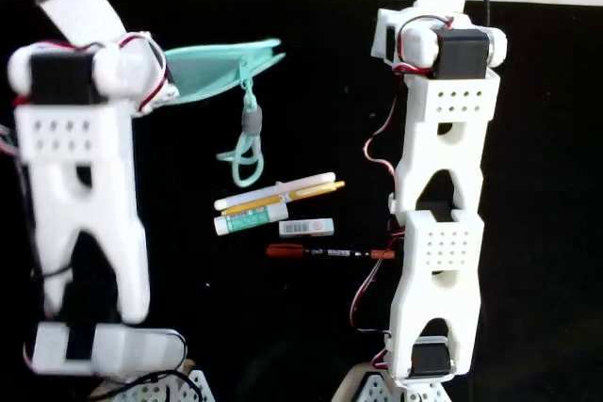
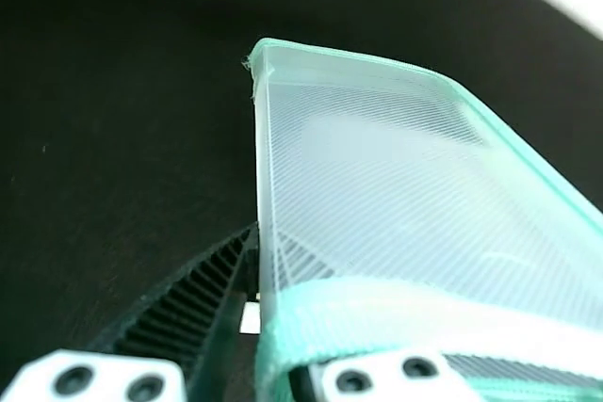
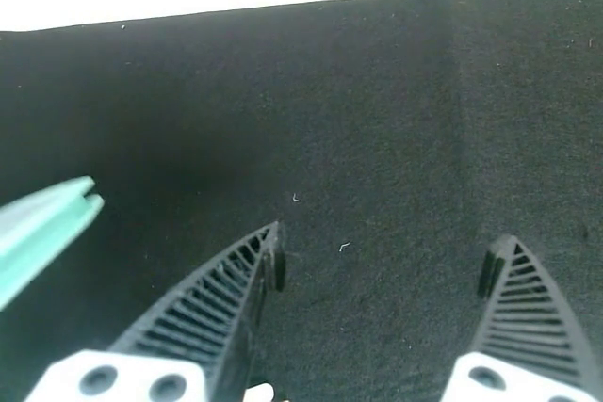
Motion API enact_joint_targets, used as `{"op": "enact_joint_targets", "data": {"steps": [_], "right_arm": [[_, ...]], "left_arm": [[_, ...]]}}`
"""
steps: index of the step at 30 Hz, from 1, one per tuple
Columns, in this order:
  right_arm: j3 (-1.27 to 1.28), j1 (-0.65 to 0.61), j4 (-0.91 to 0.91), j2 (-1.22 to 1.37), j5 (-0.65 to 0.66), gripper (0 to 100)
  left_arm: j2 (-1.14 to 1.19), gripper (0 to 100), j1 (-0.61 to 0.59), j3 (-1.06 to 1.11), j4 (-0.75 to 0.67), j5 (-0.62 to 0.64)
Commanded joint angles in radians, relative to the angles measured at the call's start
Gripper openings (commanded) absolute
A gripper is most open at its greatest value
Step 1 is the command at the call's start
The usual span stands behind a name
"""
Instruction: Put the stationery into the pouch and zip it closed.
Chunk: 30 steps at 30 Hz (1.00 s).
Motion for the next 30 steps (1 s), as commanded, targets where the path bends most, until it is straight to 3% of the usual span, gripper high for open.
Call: {"op": "enact_joint_targets", "data": {"steps": [1,6,11,23,30], "right_arm": [[-0.004,-0.010,0.015,-0.059,0.009,32.7],[-0.004,-0.012,0.016,-0.062,0.005,32.7],[-0.004,-0.012,0.016,-0.062,0.005,32.7],[-0.004,-0.012,0.016,-0.061,0.005,32.7],[-0.004,-0.012,0.016,-0.061,0.005,32.7]], "left_arm": [[-0.163,1,0.028,0.058,0.008,-0.009],[-0.266,1,0.022,0.248,0.008,-0.011],[-0.222,1,0.022,0.341,0.006,-0.006],[0.124,2,-0.041,0.197,0.005,-0.012],[0.268,15,-0.053,0.136,0.005,-0.060]]}}
